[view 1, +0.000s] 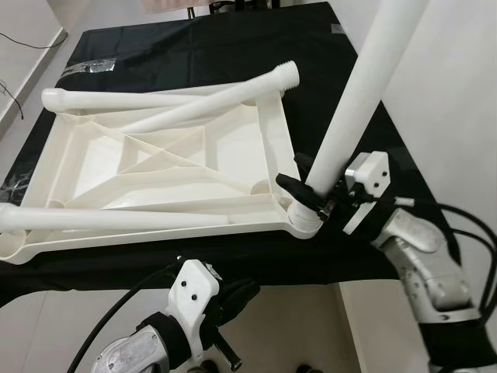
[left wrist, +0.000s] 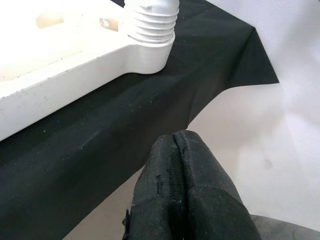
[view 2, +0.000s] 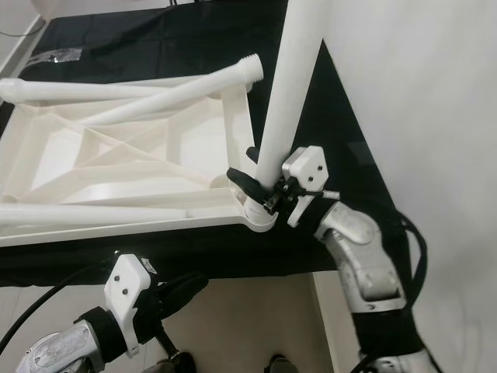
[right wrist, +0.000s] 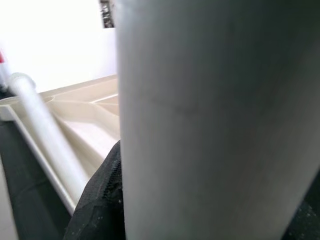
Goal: Building children table
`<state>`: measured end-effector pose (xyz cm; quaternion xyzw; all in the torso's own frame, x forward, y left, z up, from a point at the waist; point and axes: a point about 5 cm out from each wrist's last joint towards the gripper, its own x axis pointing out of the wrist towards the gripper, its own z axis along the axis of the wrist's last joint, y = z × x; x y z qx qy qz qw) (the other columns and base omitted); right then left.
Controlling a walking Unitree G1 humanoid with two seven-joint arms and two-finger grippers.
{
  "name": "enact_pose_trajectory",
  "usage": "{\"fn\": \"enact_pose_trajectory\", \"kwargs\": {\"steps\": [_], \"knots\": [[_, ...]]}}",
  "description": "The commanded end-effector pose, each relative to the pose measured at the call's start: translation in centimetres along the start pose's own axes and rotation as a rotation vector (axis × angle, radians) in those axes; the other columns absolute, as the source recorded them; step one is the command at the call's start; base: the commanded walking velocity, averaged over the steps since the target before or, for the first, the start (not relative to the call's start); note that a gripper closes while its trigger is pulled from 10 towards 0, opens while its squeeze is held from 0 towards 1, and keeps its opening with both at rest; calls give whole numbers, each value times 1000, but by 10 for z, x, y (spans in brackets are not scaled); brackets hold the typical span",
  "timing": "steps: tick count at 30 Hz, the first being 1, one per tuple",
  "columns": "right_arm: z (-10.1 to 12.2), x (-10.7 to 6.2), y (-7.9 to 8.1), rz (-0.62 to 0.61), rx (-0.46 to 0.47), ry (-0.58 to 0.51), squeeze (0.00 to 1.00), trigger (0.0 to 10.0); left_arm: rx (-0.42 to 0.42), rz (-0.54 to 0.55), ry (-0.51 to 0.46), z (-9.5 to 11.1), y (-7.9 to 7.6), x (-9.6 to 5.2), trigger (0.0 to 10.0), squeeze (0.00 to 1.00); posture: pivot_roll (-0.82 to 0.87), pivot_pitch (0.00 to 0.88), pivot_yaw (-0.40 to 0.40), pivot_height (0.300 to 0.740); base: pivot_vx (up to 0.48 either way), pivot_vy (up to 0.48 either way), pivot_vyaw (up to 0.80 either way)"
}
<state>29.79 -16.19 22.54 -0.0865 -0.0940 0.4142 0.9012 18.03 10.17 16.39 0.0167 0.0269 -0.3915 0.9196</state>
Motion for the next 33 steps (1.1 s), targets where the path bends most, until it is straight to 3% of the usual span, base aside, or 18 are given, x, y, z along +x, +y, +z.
{"fn": "enact_pose_trajectory", "kwargs": {"steps": [1,4,6,7,10,15,21,24,28,29,33], "knots": [[-38,-5,20,173,99,242,0,10000,-3,-11,33,-6,-1,-2,10000,0,-5,280,60,740,0,0,0],[-37,-5,20,197,102,255,0,10000,-3,-12,34,-6,-1,-1,10000,0,-5,280,60,740,0,0,0],[-39,-5,16,204,206,312,0,10000,-3,-12,34,-6,-1,-1,10000,0,-6,281,60,740,0,0,0],[-39,-5,16,204,206,312,0,10000,-3,-12,34,-6,-1,-1,10000,0,-6,281,60,740,0,0,0],[-35,3,5,141,374,293,0,10000,-3,-11,32,-5,-1,-1,10000,0,-4,282,56,740,0,0,0],[-31,4,2,115,458,253,0,10000,-4,-8,30,-5,-1,-1,10000,0,-3,284,56,740,0,0,0],[-26,3,2,132,434,204,0,10000,-6,-9,29,-4,0,-1,10000,0,-5,290,59,740,0,0,0],[-19,2,2,128,337,123,0,10000,-5,-9,30,-4,1,-1,10000,0,-4,293,61,740,0,0,0],[-16,2,3,130,328,89,0,10000,-5,-9,30,-4,1,-1,10000,0,-4,293,61,740,0,0,0],[-13,1,6,131,286,54,0,10000,-4,-8,31,-4,2,-1,10000,0,-3,296,63,740,0,0,0],[-17,0,9,125,211,59,0,10000,-2,-9,31,-4,2,0,10000,0,-2,297,64,740,0,0,0]]}}
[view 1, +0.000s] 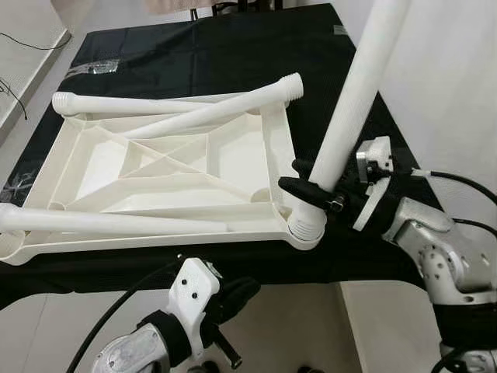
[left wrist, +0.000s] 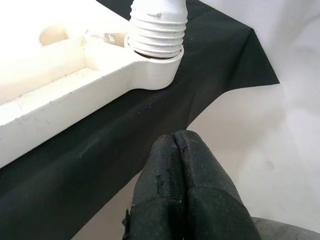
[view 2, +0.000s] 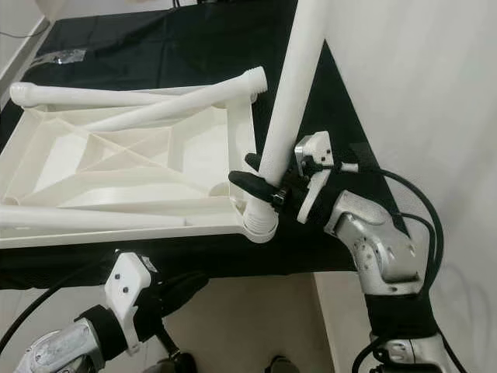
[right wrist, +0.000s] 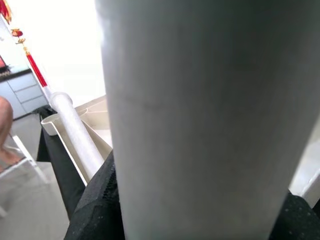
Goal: Building children table
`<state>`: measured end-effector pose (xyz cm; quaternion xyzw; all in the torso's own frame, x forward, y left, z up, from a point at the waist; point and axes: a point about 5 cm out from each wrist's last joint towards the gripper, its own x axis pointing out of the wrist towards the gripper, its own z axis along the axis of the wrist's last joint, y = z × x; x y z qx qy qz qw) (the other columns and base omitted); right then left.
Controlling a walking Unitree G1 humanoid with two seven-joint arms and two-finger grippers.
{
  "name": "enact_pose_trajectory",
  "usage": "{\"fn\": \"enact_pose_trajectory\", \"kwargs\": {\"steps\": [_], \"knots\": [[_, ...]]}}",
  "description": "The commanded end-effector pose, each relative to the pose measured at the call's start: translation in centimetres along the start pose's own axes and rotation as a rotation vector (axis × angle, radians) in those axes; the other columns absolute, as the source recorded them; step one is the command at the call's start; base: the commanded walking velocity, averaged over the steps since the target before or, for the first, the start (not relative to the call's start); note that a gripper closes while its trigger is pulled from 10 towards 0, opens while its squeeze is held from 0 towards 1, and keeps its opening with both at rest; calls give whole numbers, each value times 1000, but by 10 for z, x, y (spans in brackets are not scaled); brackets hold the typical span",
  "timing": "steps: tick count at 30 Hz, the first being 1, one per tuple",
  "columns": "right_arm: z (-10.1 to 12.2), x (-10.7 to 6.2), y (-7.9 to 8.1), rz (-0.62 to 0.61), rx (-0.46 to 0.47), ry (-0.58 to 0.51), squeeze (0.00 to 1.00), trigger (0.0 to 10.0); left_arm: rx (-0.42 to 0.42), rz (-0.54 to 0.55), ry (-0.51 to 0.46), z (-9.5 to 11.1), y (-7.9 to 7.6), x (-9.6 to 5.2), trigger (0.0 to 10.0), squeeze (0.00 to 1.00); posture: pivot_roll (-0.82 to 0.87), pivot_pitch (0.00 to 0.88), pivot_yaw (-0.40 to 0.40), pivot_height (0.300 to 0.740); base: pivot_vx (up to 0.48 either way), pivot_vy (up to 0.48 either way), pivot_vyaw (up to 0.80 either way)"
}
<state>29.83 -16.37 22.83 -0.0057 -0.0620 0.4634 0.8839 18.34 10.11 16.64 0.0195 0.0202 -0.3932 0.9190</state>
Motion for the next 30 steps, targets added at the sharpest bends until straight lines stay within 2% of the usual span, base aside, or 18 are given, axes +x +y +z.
{"fn": "enact_pose_trajectory", "kwargs": {"steps": [1,6,11,20,30], "knots": [[-23,1,7,18,20,86,0,10000,-13,-6,41,-7,0,-3,10000,0,-1,297,63,740,0,0,0],[-27,0,5,1,-40,107,0,10000,-12,-5,40,-6,0,-2,10000,0,1,301,64,740,0,0,0],[-38,-1,5,1,-162,166,0,10000,-10,-1,38,-6,0,-2,10000,0,3,303,60,740,0,0,0],[-41,1,1,-21,-301,193,0,10000,-11,0,36,-5,0,-2,10000,0,3,307,59,740,0,0,0],[-45,2,0,-17,-356,214,0,10000,-11,1,37,-6,1,-2,10000,0,2,305,60,740,0,0,0]]}}
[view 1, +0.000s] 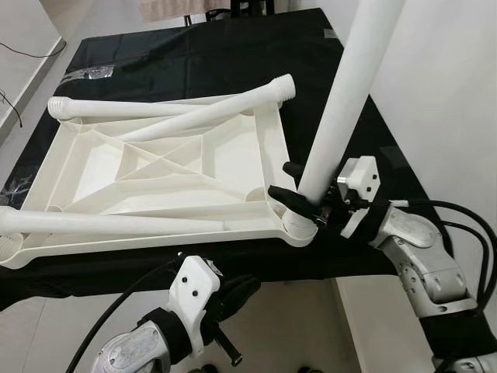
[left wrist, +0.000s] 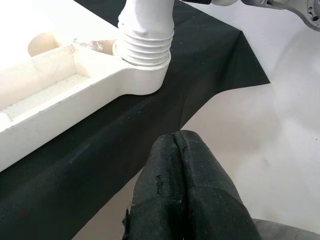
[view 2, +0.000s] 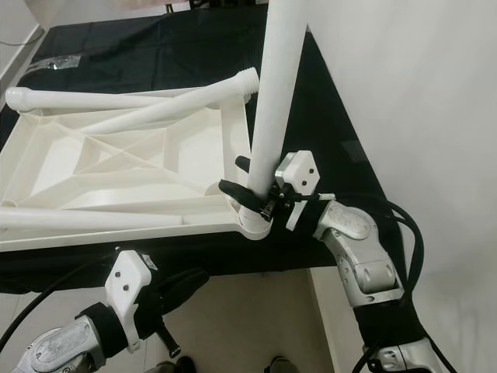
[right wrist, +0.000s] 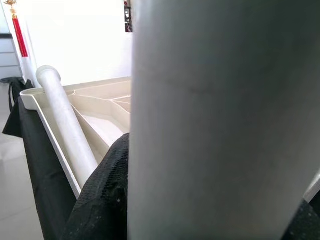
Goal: Building children table
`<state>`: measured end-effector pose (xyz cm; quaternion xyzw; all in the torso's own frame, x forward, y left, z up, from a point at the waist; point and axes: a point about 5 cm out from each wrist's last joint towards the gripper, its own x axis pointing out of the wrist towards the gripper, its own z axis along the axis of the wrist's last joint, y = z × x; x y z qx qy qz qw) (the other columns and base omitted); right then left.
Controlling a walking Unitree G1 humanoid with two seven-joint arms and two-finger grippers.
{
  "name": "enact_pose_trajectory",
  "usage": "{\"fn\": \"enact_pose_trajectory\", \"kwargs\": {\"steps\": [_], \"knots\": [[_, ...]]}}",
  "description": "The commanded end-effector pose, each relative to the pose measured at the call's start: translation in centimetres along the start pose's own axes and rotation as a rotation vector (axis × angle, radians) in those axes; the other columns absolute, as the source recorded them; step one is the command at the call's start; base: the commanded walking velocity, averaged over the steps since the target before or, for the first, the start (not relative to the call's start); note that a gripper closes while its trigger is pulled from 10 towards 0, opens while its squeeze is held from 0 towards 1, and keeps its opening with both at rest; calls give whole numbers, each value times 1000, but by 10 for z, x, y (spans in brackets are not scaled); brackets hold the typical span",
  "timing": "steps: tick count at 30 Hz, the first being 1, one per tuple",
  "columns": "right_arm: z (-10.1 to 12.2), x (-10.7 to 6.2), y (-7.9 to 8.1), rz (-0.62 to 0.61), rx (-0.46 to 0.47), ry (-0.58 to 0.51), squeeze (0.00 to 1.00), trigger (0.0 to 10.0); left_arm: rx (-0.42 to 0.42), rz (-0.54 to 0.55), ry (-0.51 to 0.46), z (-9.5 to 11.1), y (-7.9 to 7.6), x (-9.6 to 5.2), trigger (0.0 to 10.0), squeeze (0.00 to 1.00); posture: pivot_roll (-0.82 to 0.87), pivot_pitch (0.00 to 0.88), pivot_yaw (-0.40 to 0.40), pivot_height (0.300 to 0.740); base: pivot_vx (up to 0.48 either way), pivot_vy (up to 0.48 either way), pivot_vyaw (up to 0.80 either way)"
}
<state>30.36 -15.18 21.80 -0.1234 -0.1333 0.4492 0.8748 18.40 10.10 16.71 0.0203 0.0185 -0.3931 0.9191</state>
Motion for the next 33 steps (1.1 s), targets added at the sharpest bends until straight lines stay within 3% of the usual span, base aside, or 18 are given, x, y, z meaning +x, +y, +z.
{"fn": "enact_pose_trajectory", "kwargs": {"steps": [1,5,6,7,8,9,10,13,16,23,27,30,33], "knots": [[-35,-11,6,34,-109,252,0,10000,-14,1,40,-7,0,-3,10000,0,1,301,60,740,0,0,0],[-38,-11,4,40,-96,268,0,10000,-15,-1,41,-7,0,-3,10000,0,1,299,60,740,0,0,0],[-34,-9,1,21,-23,236,0,10000,-15,-2,41,-7,0,-3,10000,0,0,296,60,740,0,0,0],[-34,-9,1,21,-23,236,0,10000,-15,-2,41,-7,0,-3,10000,0,0,296,60,740,0,0,0],[-27,-4,-4,-10,102,177,0,10000,-16,-3,42,-7,0,-3,10000,0,0,292,58,740,0,0,0],[-25,-3,-6,-23,149,155,0,10000,-17,-3,42,-8,0,-3,10000,0,0,292,58,740,0,0,0],[-25,-3,-6,-23,149,155,0,10000,-17,-3,42,-8,0,-3,10000,0,0,292,58,740,0,0,0],[-14,3,-14,-56,301,85,0,10000,-17,-3,43,-8,-1,-3,10000,0,-1,289,57,740,0,0,0],[-8,6,-17,-54,385,39,0,10000,-17,-3,43,-8,-1,-3,10000,0,1,286,55,740,0,0,0],[1,6,-18,-14,444,-24,0,10000,-18,-4,44,-9,-2,-3,10000,0,-1,278,53,740,0,0,0],[2,2,-12,39,399,-10,0,10000,-18,-4,43,-9,-2,-3,10000,0,-1,274,54,740,0,0,0],[5,-6,2,160,330,-9,0,10000,-19,-4,43,-9,-2,-3,10000,0,-1,274,56,740,0,0,0],[5,-8,1,147,320,-8,0,10000,-18,-5,43,-9,-2,-4,10000,0,-1,275,56,740,0,0,0]]}}
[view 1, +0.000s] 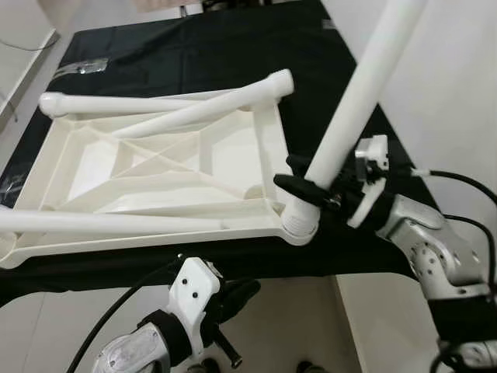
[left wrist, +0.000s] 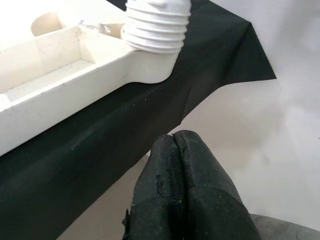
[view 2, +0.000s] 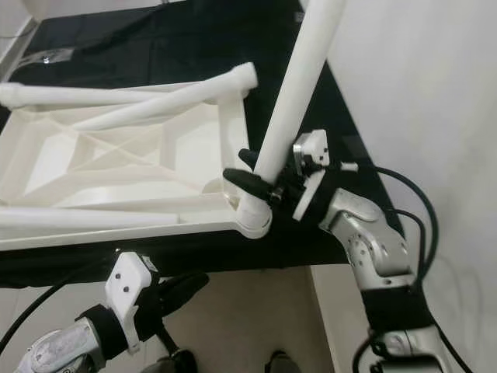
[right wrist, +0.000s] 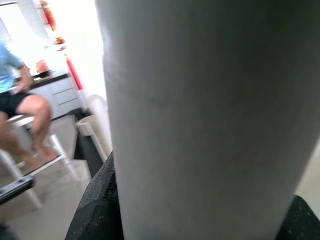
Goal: Building children table
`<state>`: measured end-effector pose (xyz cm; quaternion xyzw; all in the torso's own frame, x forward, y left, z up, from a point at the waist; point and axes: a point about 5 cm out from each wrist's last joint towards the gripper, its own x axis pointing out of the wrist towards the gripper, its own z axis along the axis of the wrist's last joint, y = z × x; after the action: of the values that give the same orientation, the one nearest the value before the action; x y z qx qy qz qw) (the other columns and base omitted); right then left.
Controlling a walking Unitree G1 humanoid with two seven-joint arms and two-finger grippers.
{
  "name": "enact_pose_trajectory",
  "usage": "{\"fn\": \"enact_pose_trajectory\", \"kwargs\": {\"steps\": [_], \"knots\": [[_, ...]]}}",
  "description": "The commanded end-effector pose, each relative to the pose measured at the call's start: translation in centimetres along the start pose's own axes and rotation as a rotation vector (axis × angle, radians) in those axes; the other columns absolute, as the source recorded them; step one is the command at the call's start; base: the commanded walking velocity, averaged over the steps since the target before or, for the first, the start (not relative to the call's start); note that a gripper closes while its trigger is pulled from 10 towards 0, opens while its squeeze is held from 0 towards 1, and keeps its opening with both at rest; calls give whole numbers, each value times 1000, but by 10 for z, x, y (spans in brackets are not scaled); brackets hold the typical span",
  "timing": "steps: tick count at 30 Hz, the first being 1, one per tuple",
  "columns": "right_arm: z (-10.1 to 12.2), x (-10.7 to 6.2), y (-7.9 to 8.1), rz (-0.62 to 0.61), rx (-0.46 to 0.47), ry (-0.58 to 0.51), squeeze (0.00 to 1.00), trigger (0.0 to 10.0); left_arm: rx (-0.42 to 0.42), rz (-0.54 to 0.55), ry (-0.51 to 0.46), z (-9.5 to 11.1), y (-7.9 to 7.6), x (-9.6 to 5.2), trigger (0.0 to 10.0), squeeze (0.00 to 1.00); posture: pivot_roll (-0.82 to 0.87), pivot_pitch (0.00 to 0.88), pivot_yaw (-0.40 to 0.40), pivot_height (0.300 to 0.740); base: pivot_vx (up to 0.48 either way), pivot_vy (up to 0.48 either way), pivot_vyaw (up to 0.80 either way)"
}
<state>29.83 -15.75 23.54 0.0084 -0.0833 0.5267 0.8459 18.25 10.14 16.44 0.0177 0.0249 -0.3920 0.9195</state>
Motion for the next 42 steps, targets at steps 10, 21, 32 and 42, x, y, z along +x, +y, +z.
{"fn": "enact_pose_trajectory", "kwargs": {"steps": [10,21,32,42], "knots": [[-22,-1,-7,-82,-125,131,0,10000,-8,-5,33,-6,-1,-3,10000,0,3,282,59,740,0,0,0],[-33,-7,-10,-99,-263,241,0,10000,-7,-3,31,-5,0,-2,10000,0,5,290,60,740,0,0,0],[-41,-7,-9,-62,-314,325,0,10000,-7,-1,29,-4,1,-2,10000,0,4,300,62,740,0,0,0],[-40,0,-23,-208,-170,290,0,10000,-7,2,25,-3,1,-1,10000,0,3,305,55,740,0,0,0]]}}
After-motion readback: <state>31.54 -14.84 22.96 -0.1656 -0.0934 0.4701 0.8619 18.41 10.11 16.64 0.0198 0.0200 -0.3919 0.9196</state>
